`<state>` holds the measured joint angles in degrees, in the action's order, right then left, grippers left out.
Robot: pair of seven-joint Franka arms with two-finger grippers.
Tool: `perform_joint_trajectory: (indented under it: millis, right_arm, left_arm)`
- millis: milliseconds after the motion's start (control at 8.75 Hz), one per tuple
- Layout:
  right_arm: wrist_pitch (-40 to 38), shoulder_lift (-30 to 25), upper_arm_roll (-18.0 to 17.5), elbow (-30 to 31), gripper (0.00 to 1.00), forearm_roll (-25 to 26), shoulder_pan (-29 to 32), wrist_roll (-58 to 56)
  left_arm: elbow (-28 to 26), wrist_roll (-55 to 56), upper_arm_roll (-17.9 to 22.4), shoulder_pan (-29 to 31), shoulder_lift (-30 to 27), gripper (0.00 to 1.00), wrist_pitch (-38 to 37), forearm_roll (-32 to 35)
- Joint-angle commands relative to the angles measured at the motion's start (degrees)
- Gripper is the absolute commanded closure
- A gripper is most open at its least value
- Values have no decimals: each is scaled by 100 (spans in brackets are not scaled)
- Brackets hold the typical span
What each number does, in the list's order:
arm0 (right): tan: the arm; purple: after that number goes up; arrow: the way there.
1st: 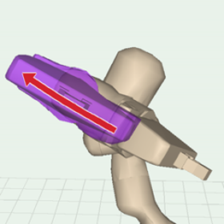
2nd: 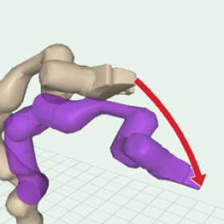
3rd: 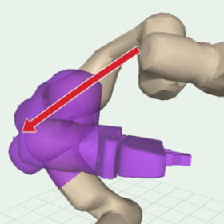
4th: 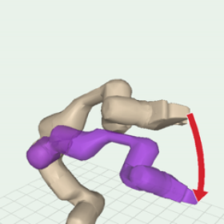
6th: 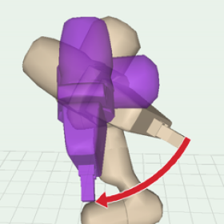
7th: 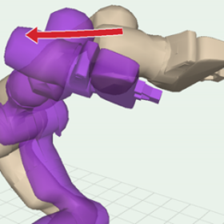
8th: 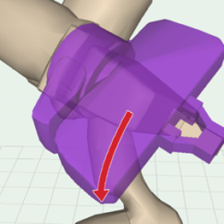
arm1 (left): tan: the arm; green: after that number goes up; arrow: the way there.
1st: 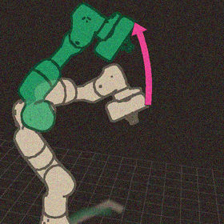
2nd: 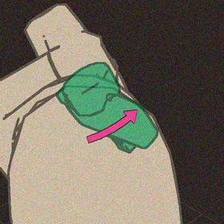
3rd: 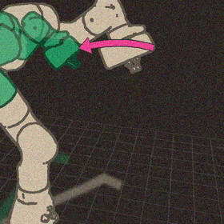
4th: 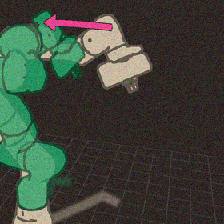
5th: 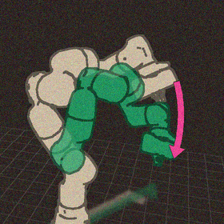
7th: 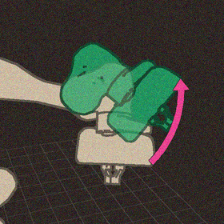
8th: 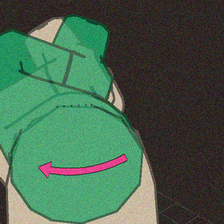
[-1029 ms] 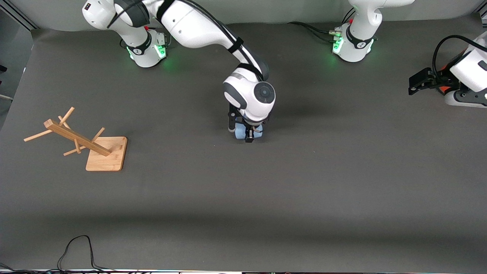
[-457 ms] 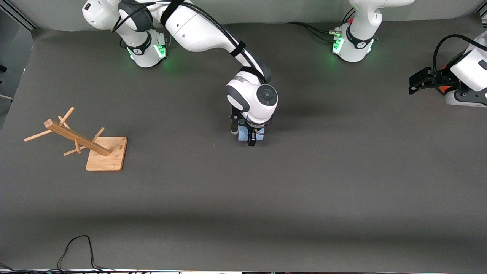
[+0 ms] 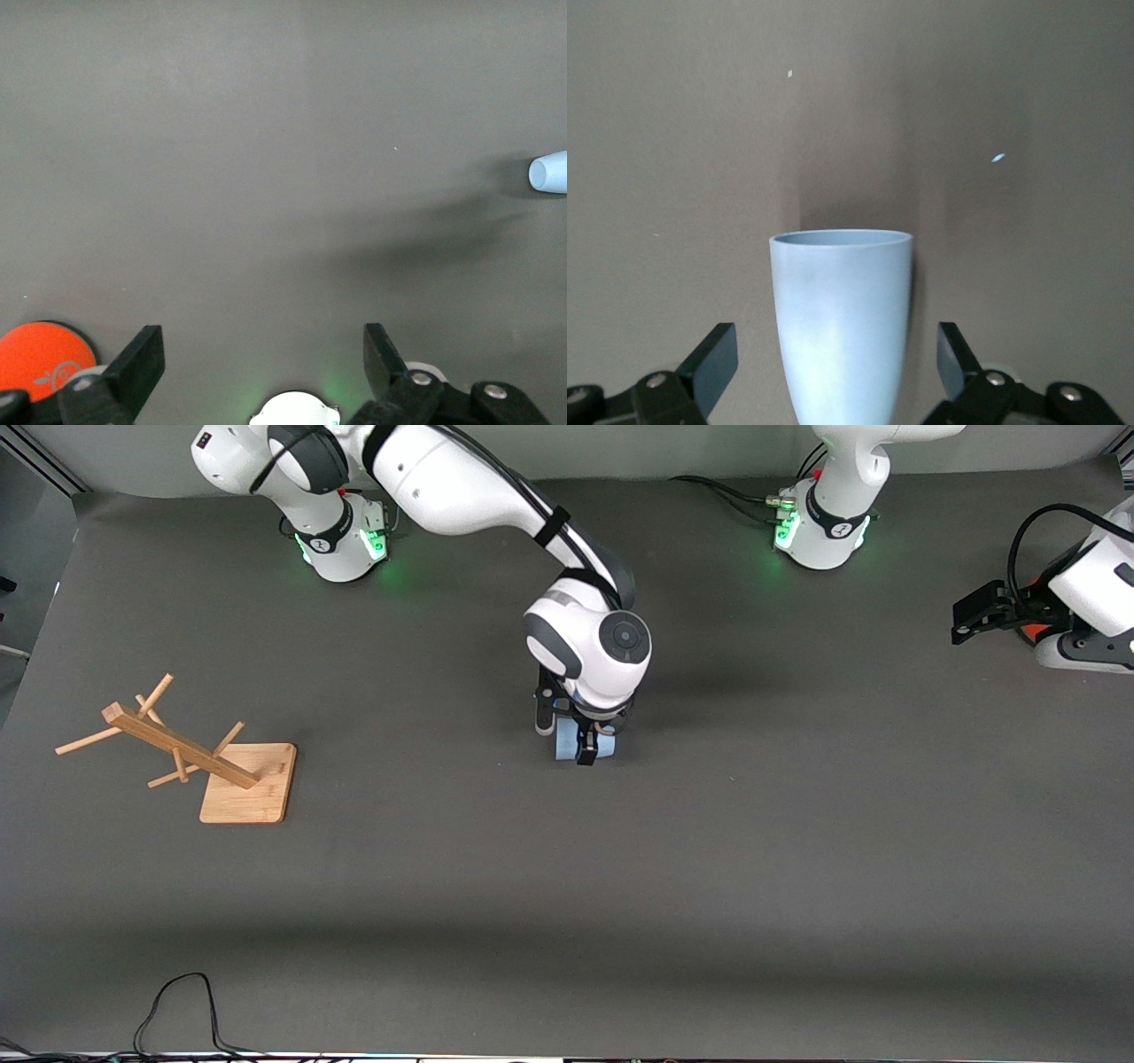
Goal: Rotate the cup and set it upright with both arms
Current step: 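Open the right gripper and set the cup on its side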
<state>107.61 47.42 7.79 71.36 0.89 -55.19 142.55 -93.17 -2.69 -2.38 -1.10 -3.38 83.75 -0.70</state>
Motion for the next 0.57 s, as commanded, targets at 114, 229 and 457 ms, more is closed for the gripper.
perform_joint_trajectory:
  millis: [114, 229, 457]
  right_arm:
    - [-1422, -1091, 38, 132, 0, -62, 17, -1066]
    - [-1931, -1407, 56, 133, 0, -62, 183, -1767]
    - [-2838, -2101, 65, 142, 0, -62, 857, -3768]
  left_arm:
    - [18, 5, -8, 13, -76, 0, -52, -97]
    - [18, 5, -8, 13, -67, 0, -44, -97]
    - [18, 48, -17, -13, -67, 0, -26, -97]
